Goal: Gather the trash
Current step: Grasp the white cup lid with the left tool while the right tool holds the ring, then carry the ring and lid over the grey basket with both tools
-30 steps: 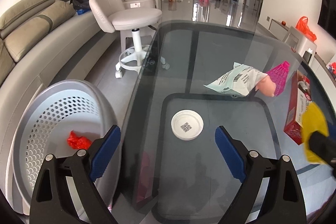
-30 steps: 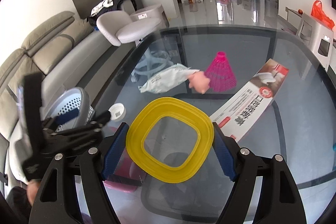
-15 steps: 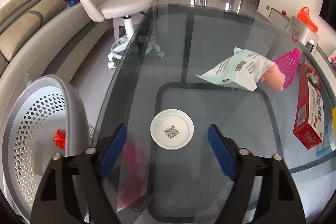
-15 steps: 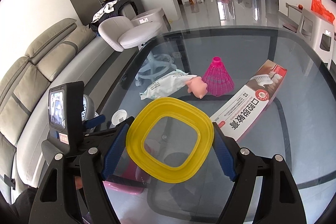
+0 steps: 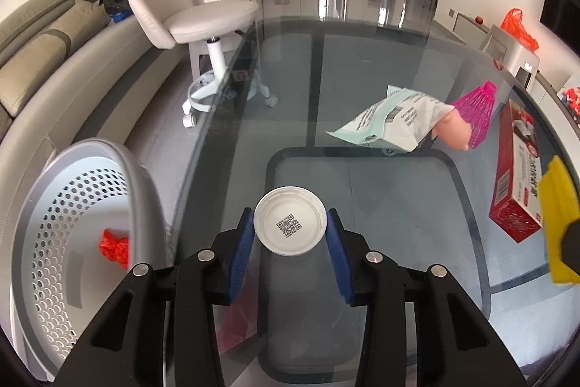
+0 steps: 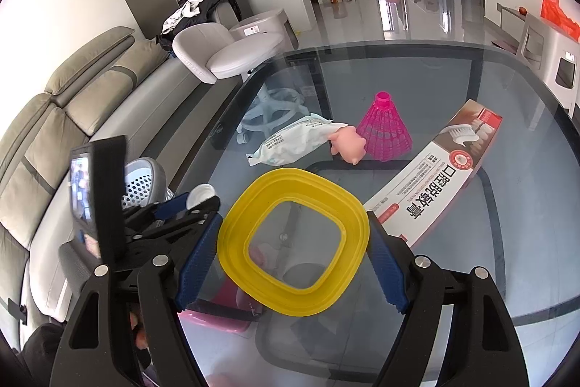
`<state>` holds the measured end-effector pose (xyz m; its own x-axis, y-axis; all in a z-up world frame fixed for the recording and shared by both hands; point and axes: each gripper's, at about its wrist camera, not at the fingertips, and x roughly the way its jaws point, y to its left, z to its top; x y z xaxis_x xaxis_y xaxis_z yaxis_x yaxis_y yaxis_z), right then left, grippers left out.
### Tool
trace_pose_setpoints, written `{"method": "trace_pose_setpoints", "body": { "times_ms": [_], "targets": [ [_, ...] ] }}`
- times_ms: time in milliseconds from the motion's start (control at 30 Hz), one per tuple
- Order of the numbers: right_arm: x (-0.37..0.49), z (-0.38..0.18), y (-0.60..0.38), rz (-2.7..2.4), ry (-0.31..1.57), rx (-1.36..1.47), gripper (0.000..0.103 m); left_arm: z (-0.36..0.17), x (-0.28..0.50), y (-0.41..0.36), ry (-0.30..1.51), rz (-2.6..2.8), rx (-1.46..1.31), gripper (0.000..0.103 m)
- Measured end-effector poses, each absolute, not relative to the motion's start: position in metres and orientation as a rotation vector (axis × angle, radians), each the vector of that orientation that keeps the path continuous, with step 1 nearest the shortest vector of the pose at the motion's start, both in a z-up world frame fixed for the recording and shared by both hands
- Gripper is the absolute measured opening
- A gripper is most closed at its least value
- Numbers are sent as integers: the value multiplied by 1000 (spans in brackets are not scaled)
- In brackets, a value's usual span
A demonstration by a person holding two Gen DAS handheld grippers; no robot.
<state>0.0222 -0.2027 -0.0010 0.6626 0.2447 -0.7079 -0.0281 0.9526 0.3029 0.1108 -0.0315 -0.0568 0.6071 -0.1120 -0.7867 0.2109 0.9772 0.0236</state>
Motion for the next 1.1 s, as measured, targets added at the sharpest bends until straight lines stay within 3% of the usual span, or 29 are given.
{"method": "trace_pose_setpoints", "body": {
  "times_ms": [667, 1100],
  "targets": [
    [33, 21, -132, 290, 809, 271, 75, 27, 48, 75, 764, -63, 71, 39],
    [69, 44, -23, 483, 802, 172, 75, 21, 45, 166, 763, 84, 43, 39]
  ]
}}
